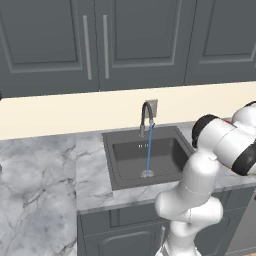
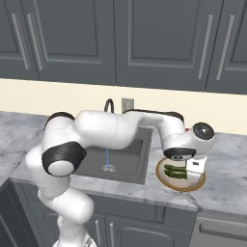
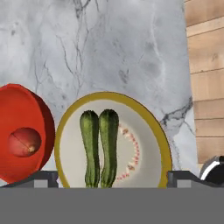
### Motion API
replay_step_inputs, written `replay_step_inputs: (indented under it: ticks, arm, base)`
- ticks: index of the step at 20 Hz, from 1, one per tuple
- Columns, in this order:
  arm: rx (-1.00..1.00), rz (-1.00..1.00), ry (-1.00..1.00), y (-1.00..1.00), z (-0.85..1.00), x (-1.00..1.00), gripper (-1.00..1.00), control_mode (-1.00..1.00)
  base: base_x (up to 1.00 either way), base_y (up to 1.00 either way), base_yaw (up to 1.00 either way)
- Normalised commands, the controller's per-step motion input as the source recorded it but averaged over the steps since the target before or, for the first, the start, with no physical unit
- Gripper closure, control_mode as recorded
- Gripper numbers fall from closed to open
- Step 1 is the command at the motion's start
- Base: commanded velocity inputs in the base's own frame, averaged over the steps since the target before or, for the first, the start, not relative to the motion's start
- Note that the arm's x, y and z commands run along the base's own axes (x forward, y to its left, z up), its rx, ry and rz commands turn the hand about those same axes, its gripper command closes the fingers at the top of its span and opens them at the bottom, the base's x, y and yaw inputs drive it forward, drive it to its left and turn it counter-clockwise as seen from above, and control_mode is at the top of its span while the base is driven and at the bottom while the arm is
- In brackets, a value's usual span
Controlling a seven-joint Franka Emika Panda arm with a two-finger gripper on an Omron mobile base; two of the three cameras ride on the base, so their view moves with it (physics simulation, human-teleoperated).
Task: Pick the squashs from the sink and place them in one bowl. Place the onion in the other bowl. Then turn off the sink faucet.
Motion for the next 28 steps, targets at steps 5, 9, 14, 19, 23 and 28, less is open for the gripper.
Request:
replay_step_inputs:
  ticks: [5, 9, 14, 19, 23, 28]
  arm:
    - [-0.07, 0.25, -0.11, 0.61, 0.36, -0.12, -1.00, -1.00]
    - [-0.06, 0.28, -0.13, 0.61, 0.18, 0.00, -1.00, -1.00]
    - [-0.08, 0.27, -0.11, 0.66, 0.21, 0.00, -1.00, -1.00]
    - [-0.12, 0.26, -0.05, 0.72, 0.24, 0.00, -1.00, -1.00]
    - [-0.12, 0.23, -0.03, 0.68, 0.13, 0.00, -1.00, -1.00]
    - [-0.07, 0.18, 0.00, 0.56, 0.00, 0.01, -1.00, -1.00]
  base:
    - [0.00, 0.00, 0.00]
    - [0.00, 0.00, 0.00]
    - [0.00, 0.00, 0.00]
    - [0.00, 0.00, 0.00]
    - [0.00, 0.00, 0.00]
    - [0.00, 0.00, 0.00]
